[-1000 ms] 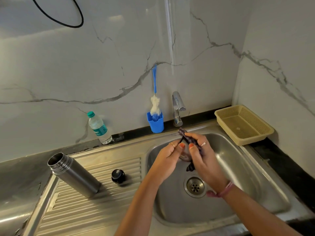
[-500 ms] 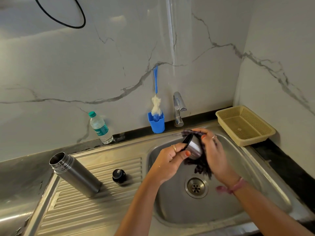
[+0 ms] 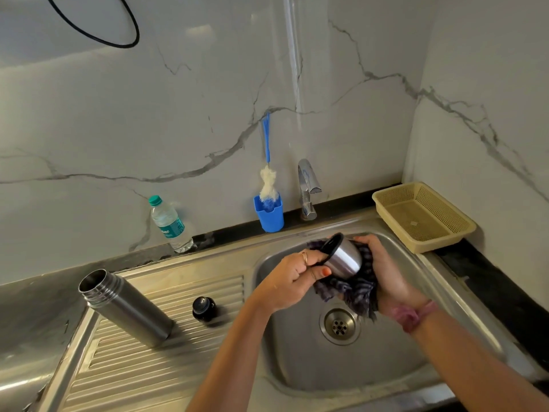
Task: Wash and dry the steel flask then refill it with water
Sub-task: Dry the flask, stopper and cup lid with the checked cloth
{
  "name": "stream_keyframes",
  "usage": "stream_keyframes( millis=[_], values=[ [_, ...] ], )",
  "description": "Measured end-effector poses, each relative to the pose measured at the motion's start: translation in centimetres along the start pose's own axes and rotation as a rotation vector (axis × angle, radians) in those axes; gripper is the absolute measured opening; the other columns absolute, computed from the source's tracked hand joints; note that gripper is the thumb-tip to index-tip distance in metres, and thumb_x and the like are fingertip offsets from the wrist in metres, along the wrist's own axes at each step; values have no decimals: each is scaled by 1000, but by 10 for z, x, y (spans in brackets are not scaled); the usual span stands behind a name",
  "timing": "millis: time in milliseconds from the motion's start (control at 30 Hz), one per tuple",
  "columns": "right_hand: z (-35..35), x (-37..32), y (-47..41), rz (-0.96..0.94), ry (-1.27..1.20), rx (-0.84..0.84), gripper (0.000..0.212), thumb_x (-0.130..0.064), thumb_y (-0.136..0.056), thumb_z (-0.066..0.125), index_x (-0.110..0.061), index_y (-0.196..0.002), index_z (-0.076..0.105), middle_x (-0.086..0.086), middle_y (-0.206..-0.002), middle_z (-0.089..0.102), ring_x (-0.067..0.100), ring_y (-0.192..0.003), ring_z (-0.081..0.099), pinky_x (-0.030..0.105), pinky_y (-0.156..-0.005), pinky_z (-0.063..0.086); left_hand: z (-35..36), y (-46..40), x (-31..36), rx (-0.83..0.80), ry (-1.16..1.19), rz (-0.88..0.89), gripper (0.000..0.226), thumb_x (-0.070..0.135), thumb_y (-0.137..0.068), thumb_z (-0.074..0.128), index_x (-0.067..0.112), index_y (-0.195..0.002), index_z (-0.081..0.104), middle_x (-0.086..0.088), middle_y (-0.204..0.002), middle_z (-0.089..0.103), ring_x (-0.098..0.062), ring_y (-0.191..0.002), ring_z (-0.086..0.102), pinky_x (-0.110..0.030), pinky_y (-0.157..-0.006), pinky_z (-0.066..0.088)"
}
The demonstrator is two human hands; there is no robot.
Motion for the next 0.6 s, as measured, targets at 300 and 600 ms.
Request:
stream_keyframes(
  millis=[300, 600],
  values=[
    [12, 12, 1, -850, 856, 201, 34, -29, -92, 43, -18, -121, 57, 3, -119, 57, 15, -106, 58, 29, -91, 48, 5, -10, 10, 6, 33, -172, 17, 37, -104, 42, 39, -95, 56, 19, -88, 63, 14, -80, 58, -2, -72, 41],
    [21, -15, 0, -827, 1006, 147, 27, -25, -96, 41, -27, -117, 58, -17, -110, 62, -1, -95, 57, 8, -77, 43, 3, -5, -3, 31, -52, -38, 18, 22, -99, 57, 37, -104, 64, 18, -96, 71, -2, -93, 65, -19, -83, 51]
  ],
)
Point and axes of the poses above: each hand's wrist, its own y-axis away from the middle knuckle, its own z-axis out of the palm, x = y × z, the point moved 2 cm from there along -y, towards the middle knuckle
